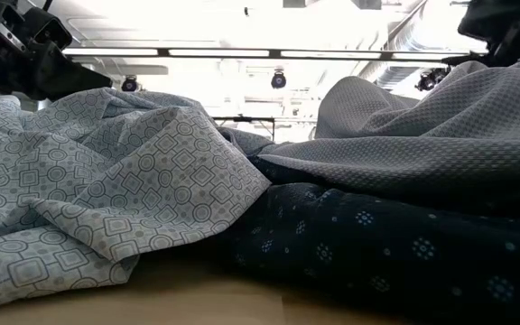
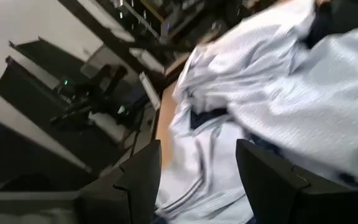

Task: Pick & Place Cloths
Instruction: Put the blue dress into the blue bin

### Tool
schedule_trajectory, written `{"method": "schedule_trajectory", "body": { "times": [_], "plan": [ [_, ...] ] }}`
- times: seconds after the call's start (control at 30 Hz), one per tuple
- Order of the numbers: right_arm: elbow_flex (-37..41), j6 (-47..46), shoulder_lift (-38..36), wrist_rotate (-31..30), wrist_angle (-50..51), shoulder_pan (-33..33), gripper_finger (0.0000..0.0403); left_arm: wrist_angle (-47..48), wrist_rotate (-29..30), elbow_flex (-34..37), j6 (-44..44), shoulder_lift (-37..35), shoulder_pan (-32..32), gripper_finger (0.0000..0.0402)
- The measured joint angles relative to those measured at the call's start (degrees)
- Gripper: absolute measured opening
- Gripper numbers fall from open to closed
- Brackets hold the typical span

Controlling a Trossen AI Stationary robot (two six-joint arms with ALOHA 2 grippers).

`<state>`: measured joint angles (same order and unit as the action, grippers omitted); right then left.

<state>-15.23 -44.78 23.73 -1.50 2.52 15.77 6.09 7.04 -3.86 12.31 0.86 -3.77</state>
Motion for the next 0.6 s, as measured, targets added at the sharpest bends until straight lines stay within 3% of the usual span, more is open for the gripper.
{"method": "schedule_trajectory", "body": {
  "times": [0.17, 0.33, 0.6],
  "plan": [
    [-7.91, 8.92, 7.73, 3.92, 5.99, 0.14, 0.0199, 0.02, -0.01, -0.02, -0.02, 0.0, 0.0, 0.0],
    [-15.85, 22.91, 14.32, 2.75, 14.66, 3.86, 0.0207, -0.01, 0.01, -0.01, -0.02, 0.0, 0.0, 0.0],
    [-26.89, 24.69, 26.63, -3.25, 23.21, 7.73, 0.03, 0.01, 0.0, 0.0, -0.02, 0.02, 0.0, 0.0]
  ]
}}
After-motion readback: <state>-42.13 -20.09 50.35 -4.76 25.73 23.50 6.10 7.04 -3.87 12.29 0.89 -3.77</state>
